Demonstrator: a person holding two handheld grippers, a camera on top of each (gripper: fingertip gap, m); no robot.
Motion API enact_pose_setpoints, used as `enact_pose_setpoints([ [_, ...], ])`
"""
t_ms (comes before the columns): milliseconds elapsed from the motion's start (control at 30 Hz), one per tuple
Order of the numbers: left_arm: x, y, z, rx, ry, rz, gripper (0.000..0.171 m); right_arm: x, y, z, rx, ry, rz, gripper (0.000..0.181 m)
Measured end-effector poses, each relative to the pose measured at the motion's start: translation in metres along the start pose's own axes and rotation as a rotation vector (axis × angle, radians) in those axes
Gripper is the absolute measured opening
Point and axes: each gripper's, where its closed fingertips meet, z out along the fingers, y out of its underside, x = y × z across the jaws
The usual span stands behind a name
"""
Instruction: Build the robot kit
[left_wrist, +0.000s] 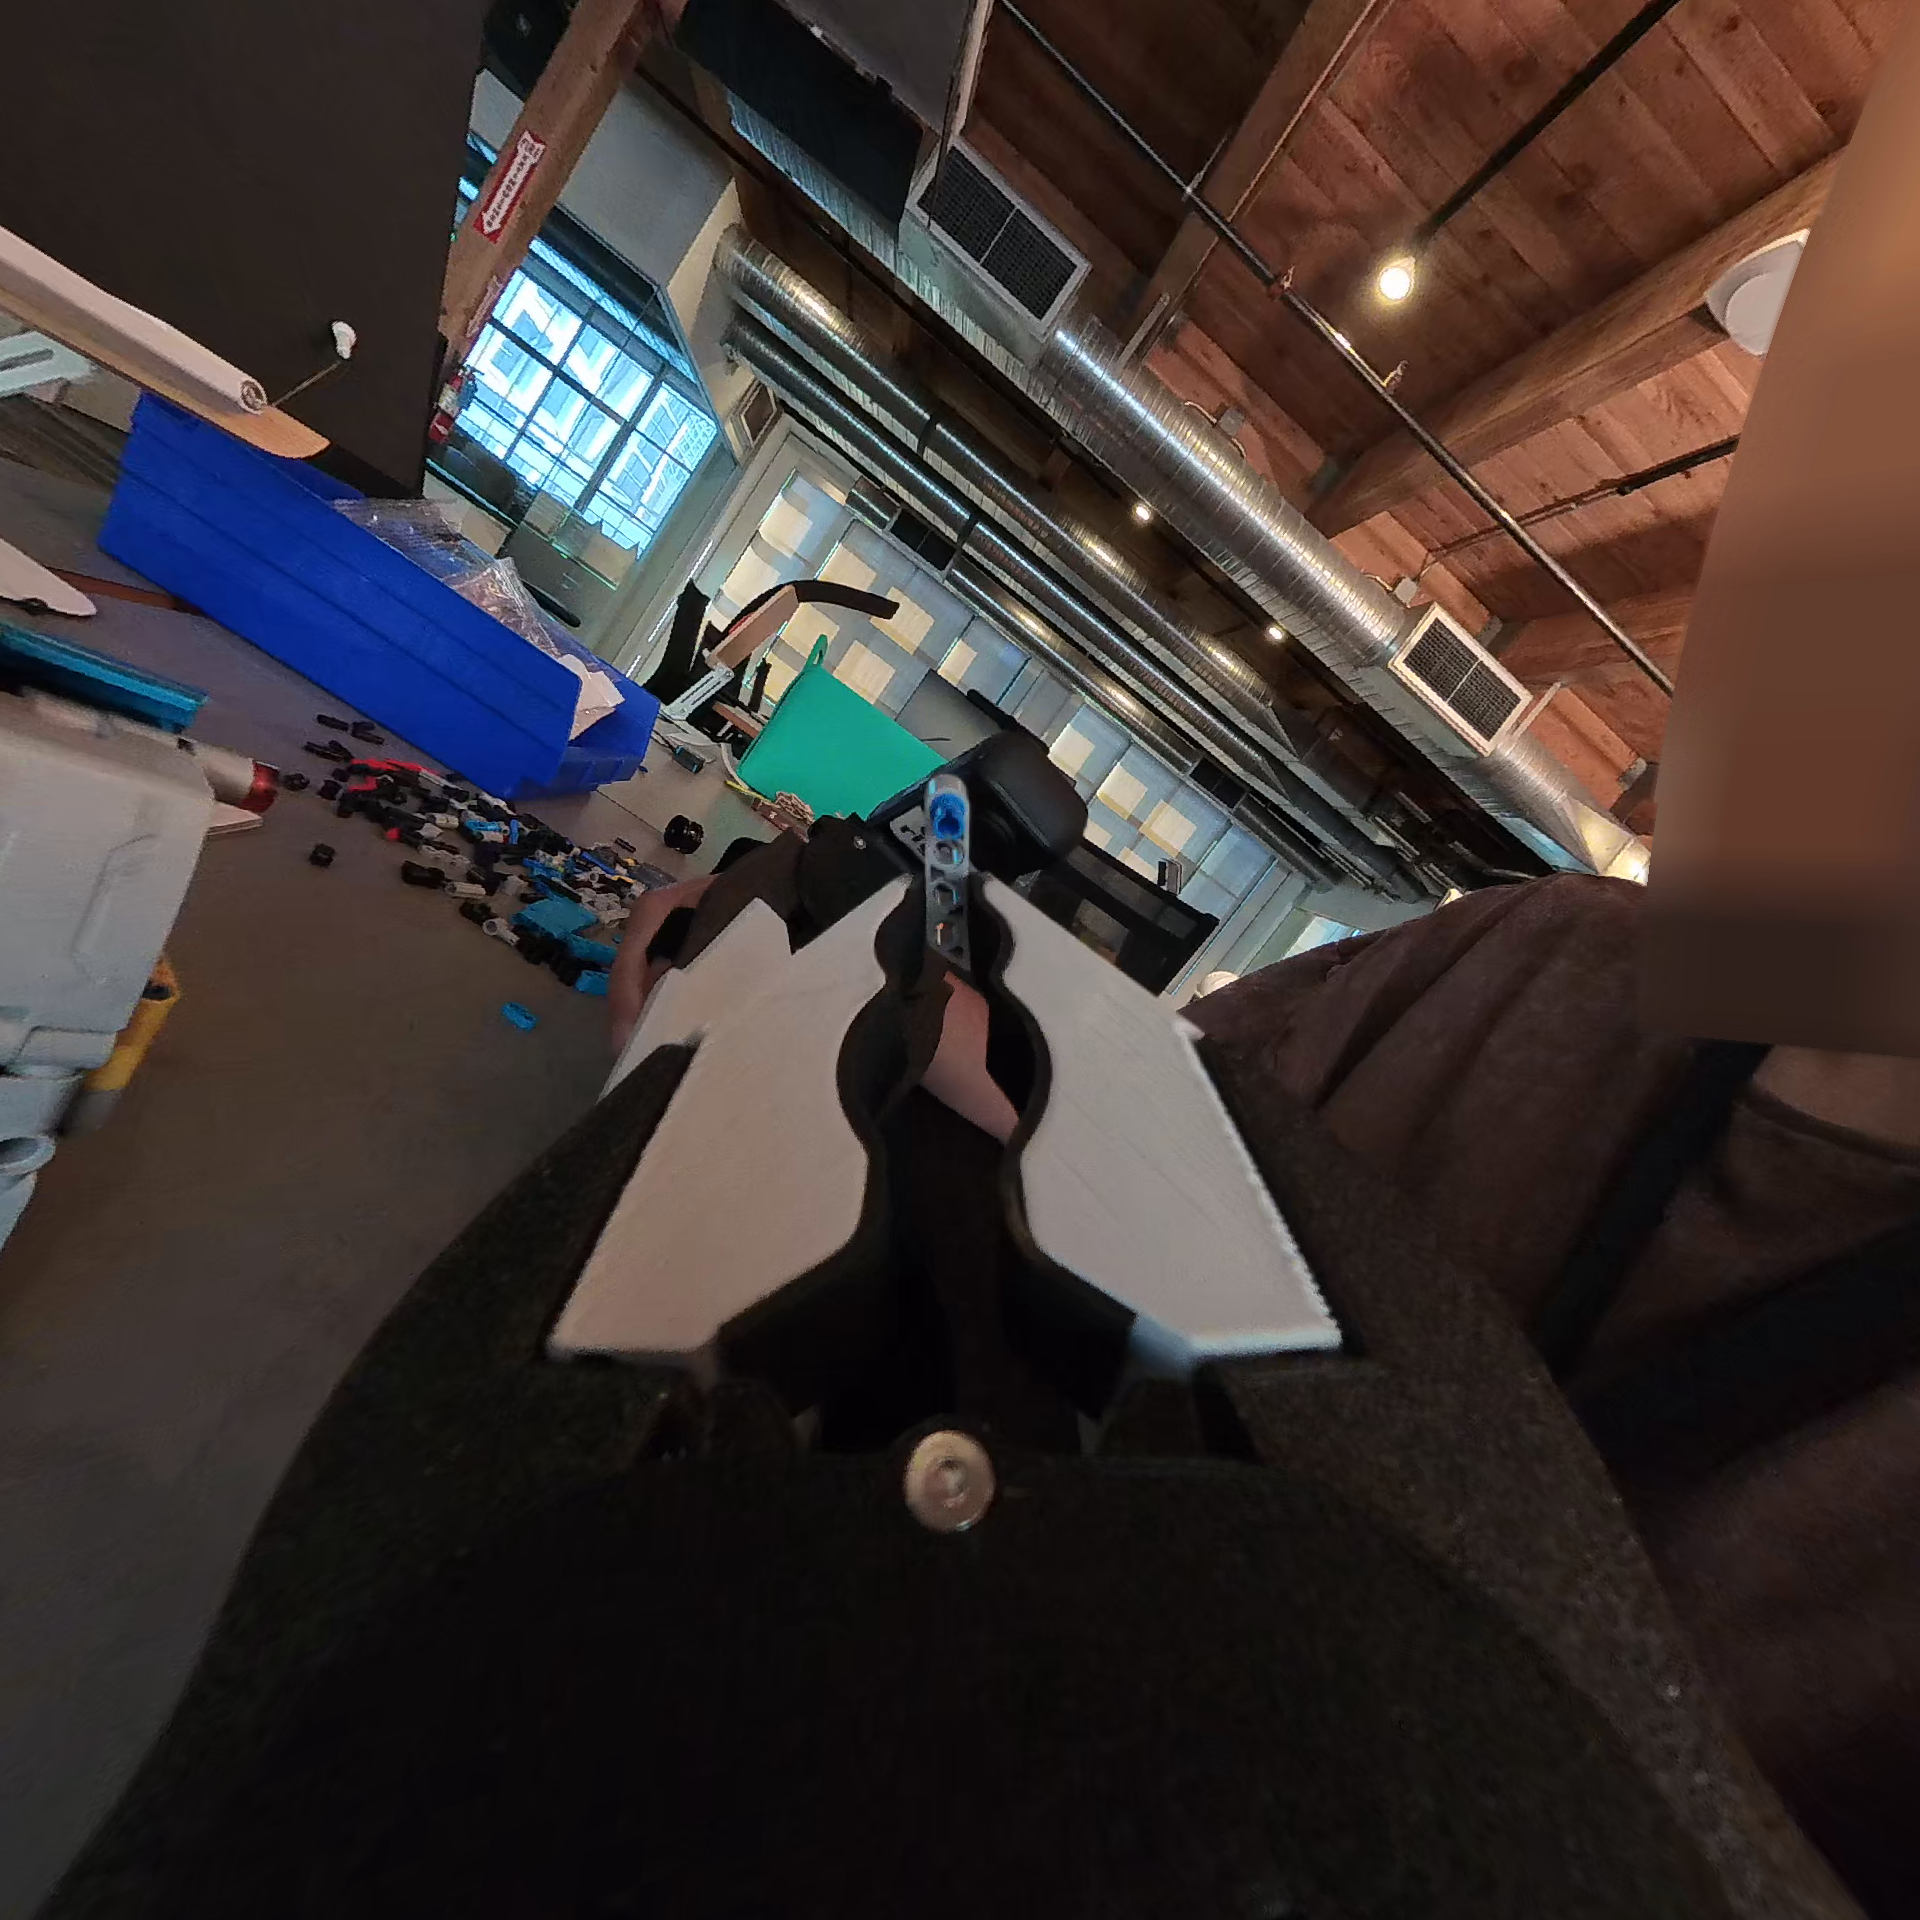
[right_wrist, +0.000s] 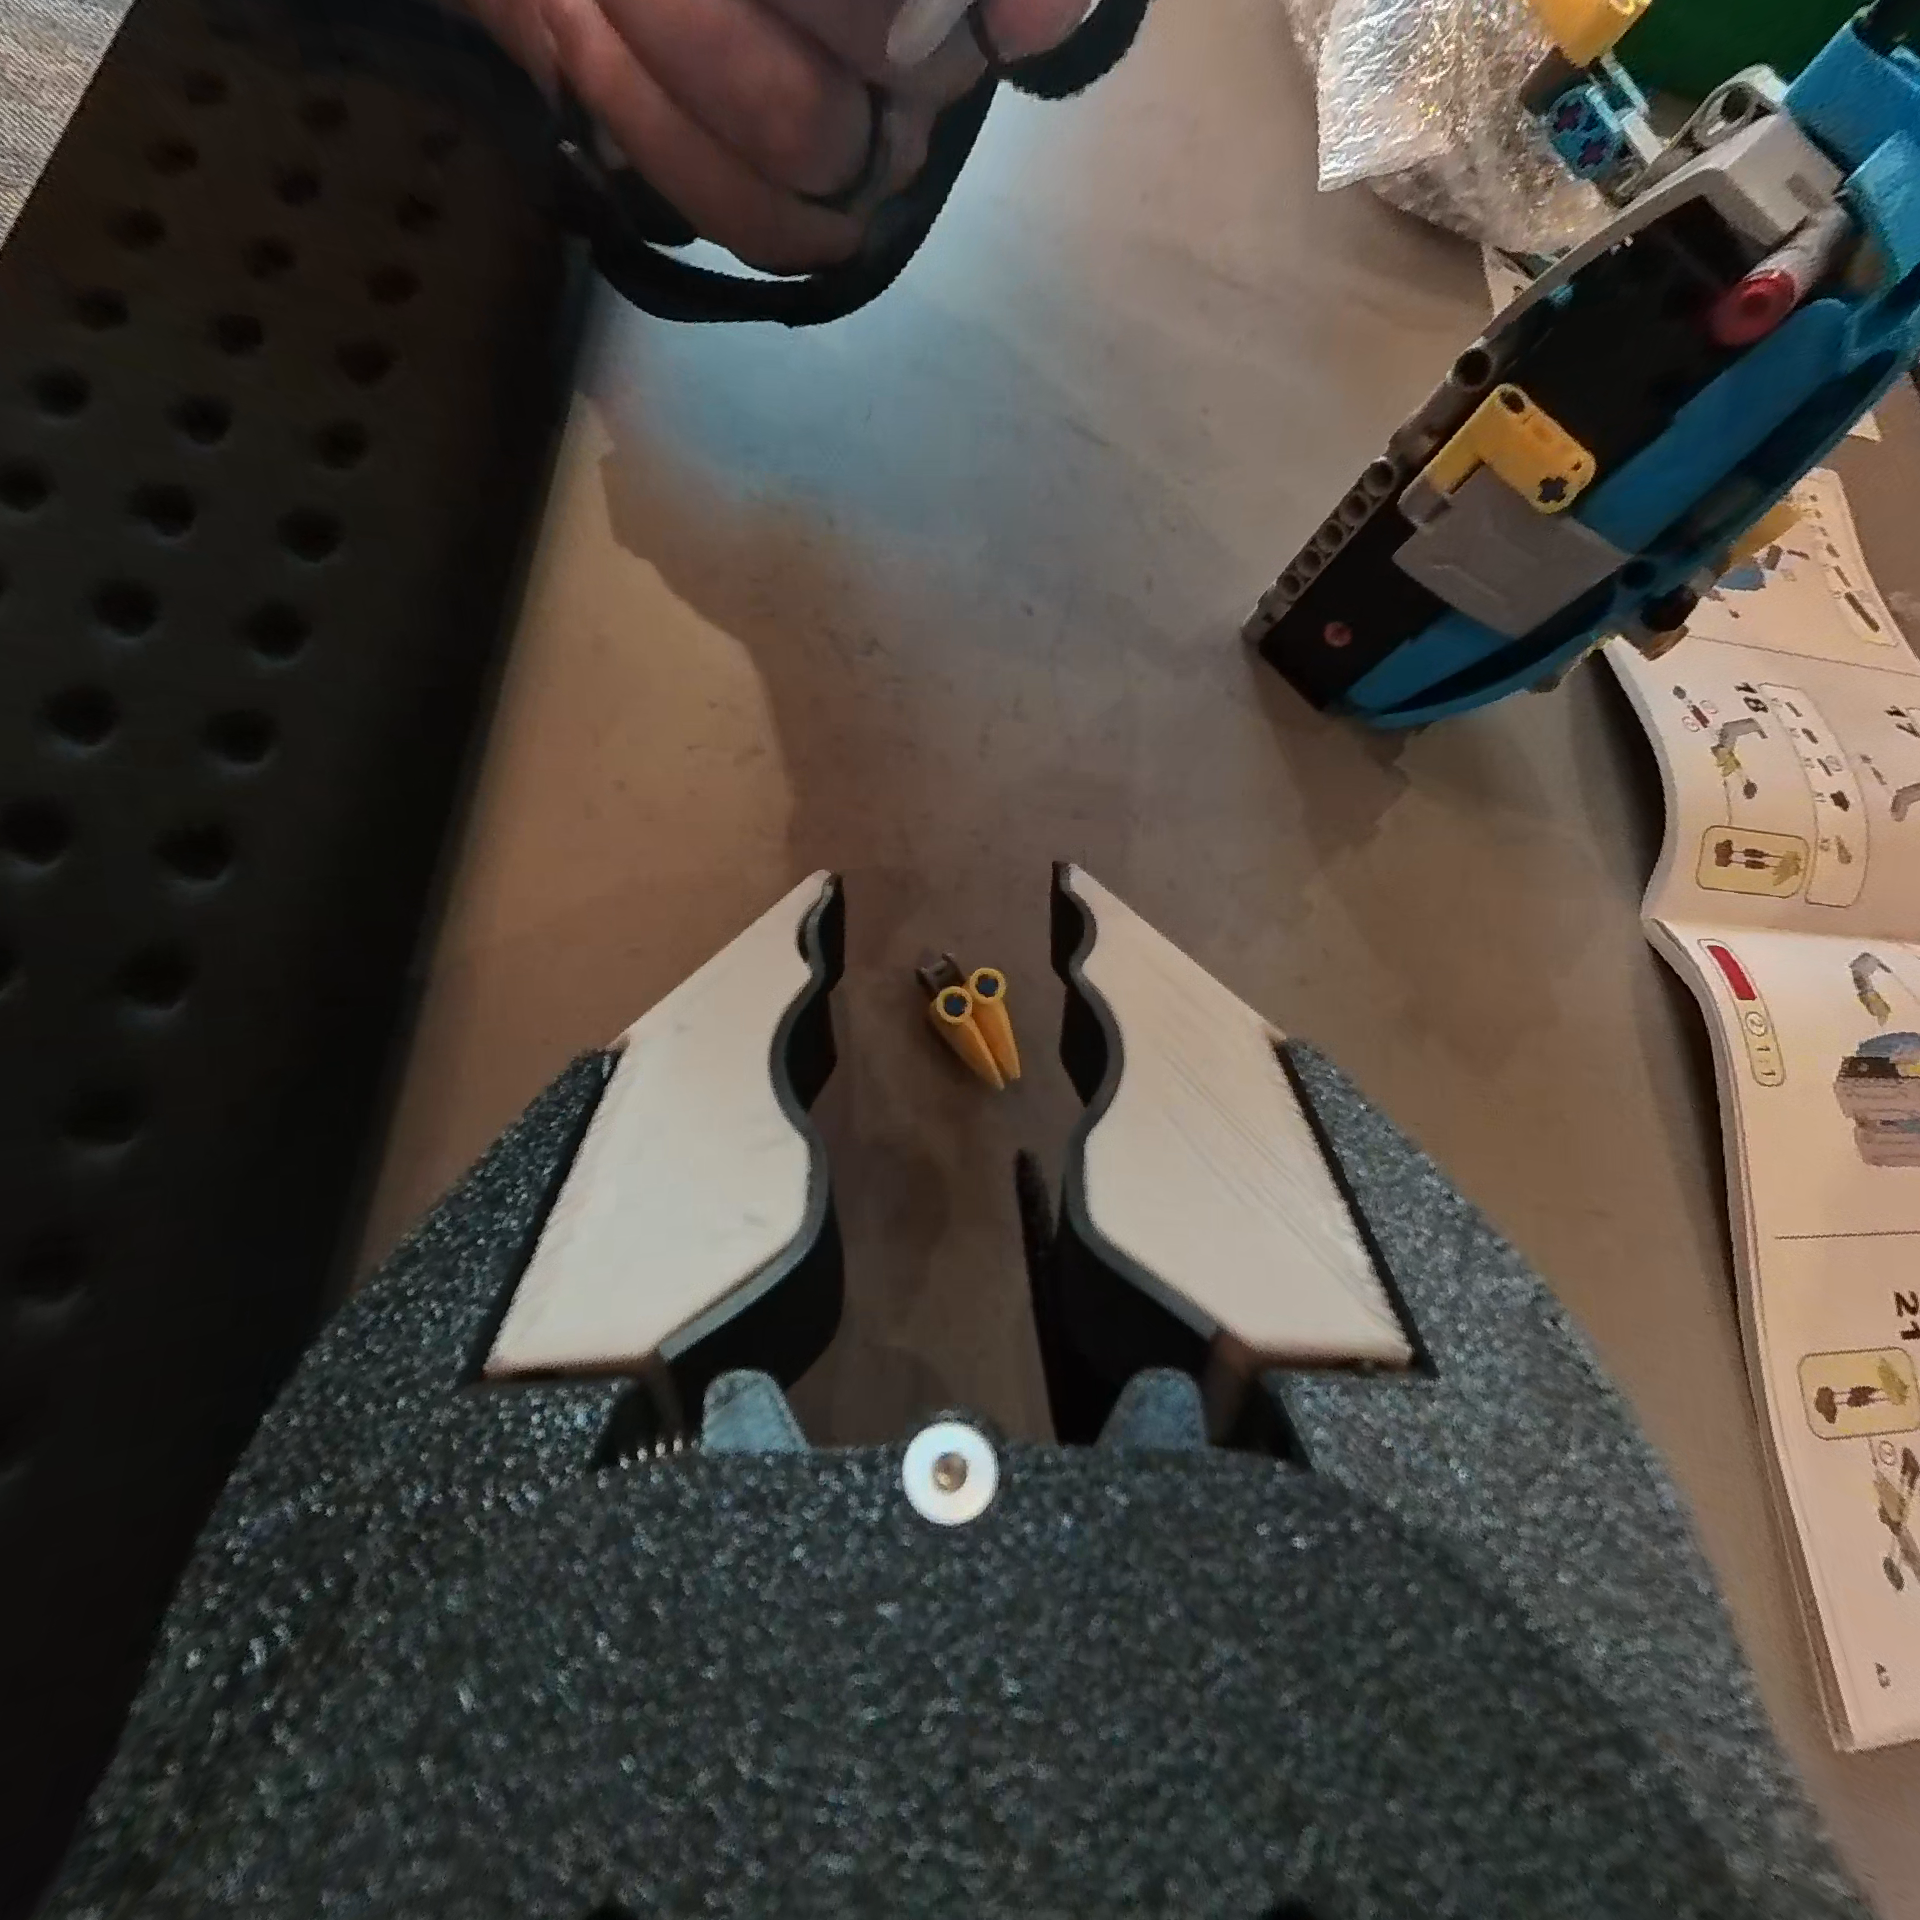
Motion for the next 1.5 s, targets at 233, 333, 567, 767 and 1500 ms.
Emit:
enact_pose_setpoints([
  [233, -0.002, 0.007, 0.003, -0.038, -0.023, 0.029, 0.007, 0.000, 0.003, 0.001, -0.011, -0.003, 0.006, 0.041],
  [333, -0.002, 0.007, 0.003, -0.039, -0.023, 0.027, 0.007, 0.000, 0.005, 0.002, -0.022, -0.003, 0.003, 0.041],
  [567, -0.002, 0.006, 0.003, -0.034, -0.021, 0.024, 0.007, -0.001, 0.007, 0.004, -0.034, -0.007, 0.005, 0.041],
  [767, -0.002, 0.006, 0.003, -0.033, -0.022, 0.026, 0.007, -0.001, 0.008, 0.005, -0.042, -0.007, 0.007, 0.041],
  [1500, -0.039, 0.043, 0.008, -0.247, -0.259, 0.141, 0.007, 0.002, 0.032, -0.001, -0.092, -0.080, 0.060, 0.029],
])
